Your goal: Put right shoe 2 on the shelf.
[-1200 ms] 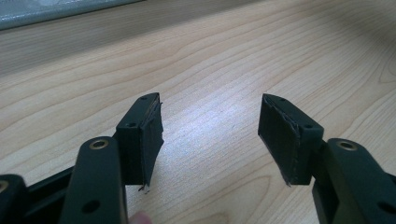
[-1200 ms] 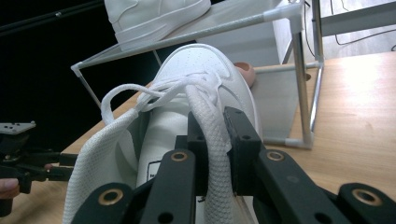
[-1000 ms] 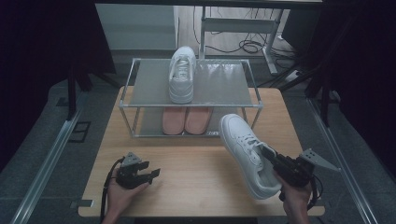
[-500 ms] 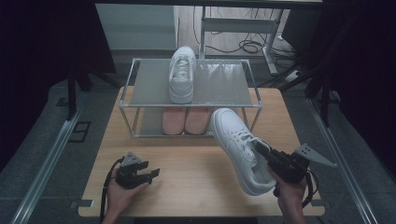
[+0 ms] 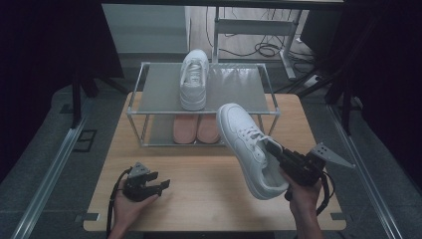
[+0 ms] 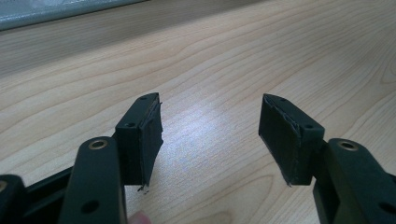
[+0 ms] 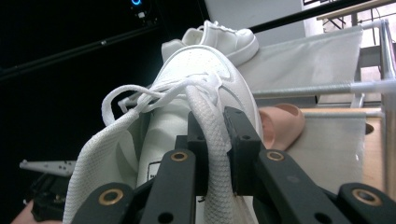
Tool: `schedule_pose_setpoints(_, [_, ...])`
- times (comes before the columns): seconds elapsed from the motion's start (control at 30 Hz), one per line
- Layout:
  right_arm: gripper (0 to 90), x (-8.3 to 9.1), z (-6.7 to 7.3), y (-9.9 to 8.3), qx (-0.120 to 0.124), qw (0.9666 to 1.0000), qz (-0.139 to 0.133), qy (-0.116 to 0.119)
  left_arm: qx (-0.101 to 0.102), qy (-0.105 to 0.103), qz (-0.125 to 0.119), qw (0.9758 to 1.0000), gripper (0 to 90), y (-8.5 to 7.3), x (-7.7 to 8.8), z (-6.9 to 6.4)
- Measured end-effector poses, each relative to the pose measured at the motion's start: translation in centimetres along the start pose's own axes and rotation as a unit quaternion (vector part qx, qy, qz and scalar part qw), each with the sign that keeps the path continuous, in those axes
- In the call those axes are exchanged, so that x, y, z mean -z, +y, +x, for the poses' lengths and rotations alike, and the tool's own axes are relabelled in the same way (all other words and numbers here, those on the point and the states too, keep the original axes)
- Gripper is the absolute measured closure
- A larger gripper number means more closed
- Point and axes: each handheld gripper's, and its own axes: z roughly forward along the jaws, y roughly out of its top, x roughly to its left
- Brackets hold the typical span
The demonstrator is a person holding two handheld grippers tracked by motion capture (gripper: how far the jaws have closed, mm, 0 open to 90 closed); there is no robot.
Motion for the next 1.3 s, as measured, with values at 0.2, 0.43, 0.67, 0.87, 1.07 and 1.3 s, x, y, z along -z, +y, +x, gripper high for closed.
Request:
schedule_pose_setpoints(0.2, [82.0, -0.7, 0.1, 0.8, -0.002, 0.9999, -0.010, 0.004, 0.002, 0.000, 0.001, 1.0000, 39.8, 0.0, 0.0, 0.0])
schedule_pose_setpoints(0.43, [82.0, -1.5, 0.3, 1.9, -0.005, 0.9998, -0.016, 0.007, 0.001, -0.001, 0.002, 1.0000, 39.7, 0.0, 0.0, 0.0])
schedule_pose_setpoints(0.67, [82.0, -2.5, 0.5, 3.2, -0.009, 0.9996, -0.024, 0.009, 0.002, -0.001, 0.002, 1.0000, 39.8, 0.0, 0.0, 0.0])
schedule_pose_setpoints(0.87, [82.0, -3.3, 0.6, 4.0, -0.012, 0.9994, -0.032, 0.008, 0.002, -0.001, 0.000, 1.0000, 39.7, -0.1, 0.0, 0.1])
schedule_pose_setpoints(1.07, [82.0, -4.3, 0.6, 5.0, -0.013, 0.9991, -0.040, 0.002, 0.002, -0.001, 0.000, 1.0000, 39.7, -0.1, 0.0, 0.1])
schedule_pose_setpoints(1.3, [82.0, -5.5, 0.6, 6.2, -0.012, 0.9991, -0.041, -0.006, 0.002, -0.001, -0.001, 1.0000, 39.8, 0.0, 0.1, 0.2])
